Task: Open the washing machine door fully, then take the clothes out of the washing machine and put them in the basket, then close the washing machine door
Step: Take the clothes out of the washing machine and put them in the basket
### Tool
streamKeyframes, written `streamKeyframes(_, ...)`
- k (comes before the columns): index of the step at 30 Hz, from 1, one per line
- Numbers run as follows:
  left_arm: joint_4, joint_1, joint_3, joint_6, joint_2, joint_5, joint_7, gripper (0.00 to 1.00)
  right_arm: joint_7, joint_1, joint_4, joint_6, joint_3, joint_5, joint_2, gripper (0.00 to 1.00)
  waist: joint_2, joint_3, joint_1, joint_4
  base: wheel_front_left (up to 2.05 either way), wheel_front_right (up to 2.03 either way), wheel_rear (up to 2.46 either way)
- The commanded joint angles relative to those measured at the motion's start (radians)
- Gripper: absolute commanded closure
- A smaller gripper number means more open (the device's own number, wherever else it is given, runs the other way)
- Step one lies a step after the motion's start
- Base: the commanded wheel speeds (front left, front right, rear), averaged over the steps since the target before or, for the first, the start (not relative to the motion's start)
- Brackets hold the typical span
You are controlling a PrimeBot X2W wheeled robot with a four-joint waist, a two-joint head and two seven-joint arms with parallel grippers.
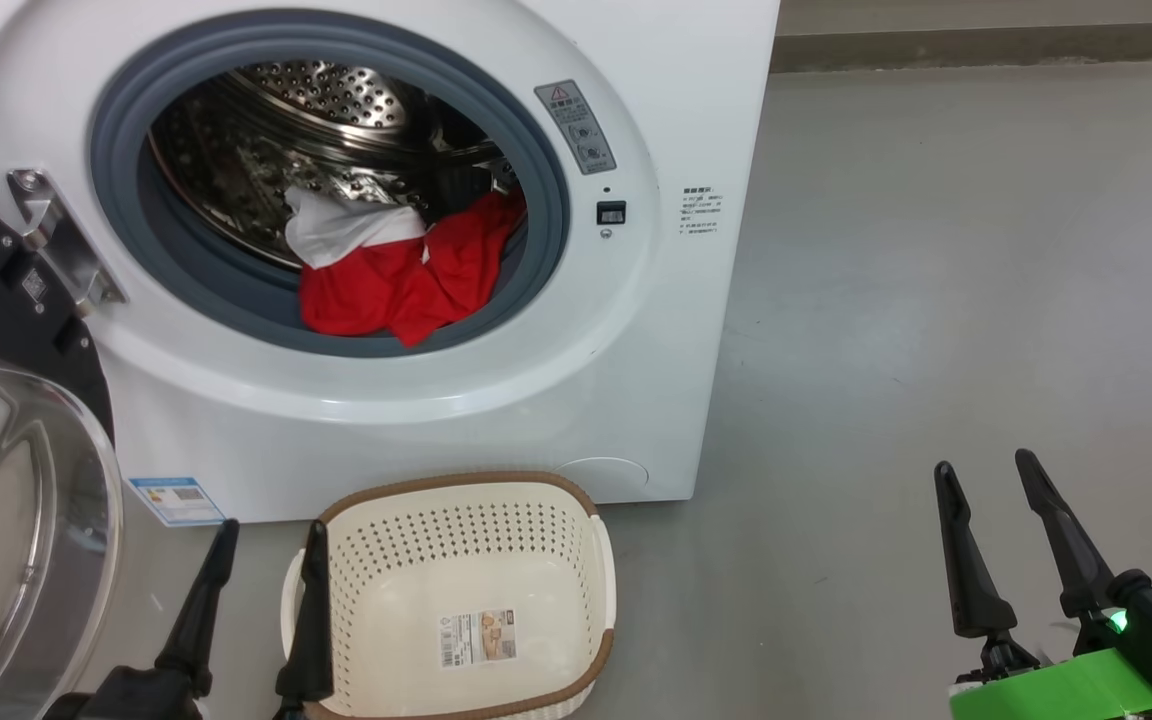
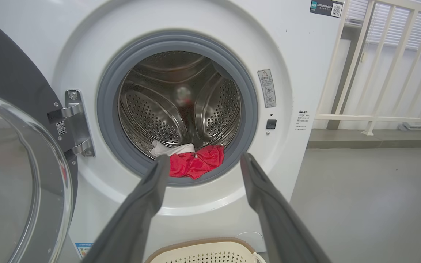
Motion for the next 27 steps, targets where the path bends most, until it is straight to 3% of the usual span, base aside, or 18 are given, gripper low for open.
streamKeyframes(1, -0.033, -0.026, 0.025, 0.008, 0.008, 0.004, -0.008, 0.0, -0.006, 0.0, -0.028, 0.006, 0.023, 0.009, -0.013, 0.0, -0.0001, 0.0, 0.0, 0.001, 0.0, 0.0, 0.0)
streamKeyframes(27, -0.054, -0.021, 0.005, 0.038, 0.004, -0.005, 0.0, 0.0, 0.003, -0.002, -0.04, 0.006, 0.034, 0.001, -0.013, 0.0, -0.0001, 0.019, 0.0, 0.01, 0.0, 0.0, 0.0)
